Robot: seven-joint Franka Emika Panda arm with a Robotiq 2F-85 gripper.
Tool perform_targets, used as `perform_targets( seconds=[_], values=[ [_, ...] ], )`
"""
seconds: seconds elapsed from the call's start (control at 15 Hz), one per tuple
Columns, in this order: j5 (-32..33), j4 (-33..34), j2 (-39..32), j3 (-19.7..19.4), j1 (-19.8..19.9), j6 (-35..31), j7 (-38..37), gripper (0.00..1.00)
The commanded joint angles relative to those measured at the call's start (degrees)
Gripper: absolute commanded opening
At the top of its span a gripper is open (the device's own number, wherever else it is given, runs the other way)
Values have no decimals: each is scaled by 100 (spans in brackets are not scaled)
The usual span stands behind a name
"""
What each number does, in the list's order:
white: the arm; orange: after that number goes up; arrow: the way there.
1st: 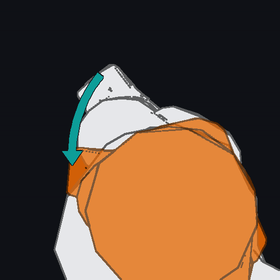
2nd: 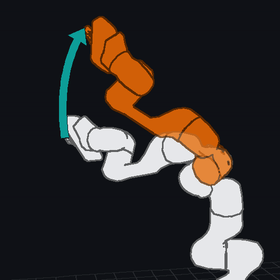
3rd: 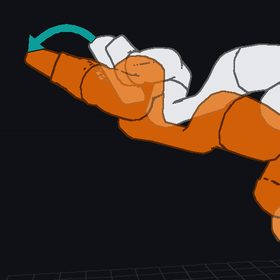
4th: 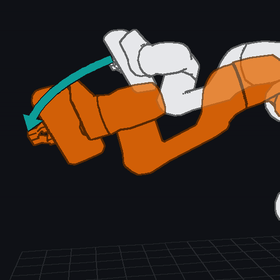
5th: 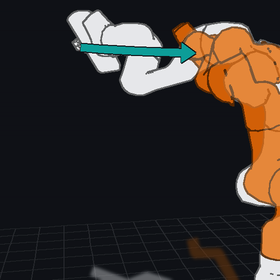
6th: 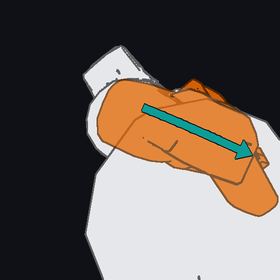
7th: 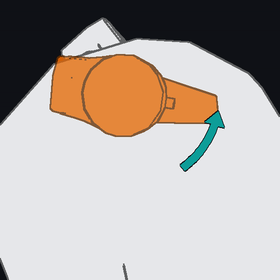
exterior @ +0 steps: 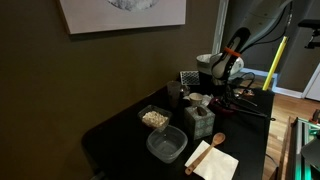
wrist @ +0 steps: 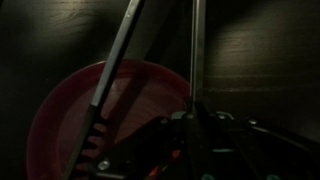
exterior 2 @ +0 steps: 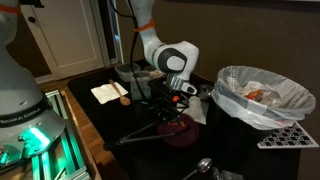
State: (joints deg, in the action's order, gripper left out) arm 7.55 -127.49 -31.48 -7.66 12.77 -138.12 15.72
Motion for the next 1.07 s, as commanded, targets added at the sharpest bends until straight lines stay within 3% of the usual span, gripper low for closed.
perform_targets(
  seconds=[0.0,0.53,0.73,1.0],
  values=[
    [174,153,-169,-69,-102,94,-174,40],
    [375,-49,161,-92,-247,-4,-299,100],
    [636,-478,742,-215,-510,-236,-720,100],
    [1679,-1286,1722,-658,-1014,-626,-1821,100]
  ],
)
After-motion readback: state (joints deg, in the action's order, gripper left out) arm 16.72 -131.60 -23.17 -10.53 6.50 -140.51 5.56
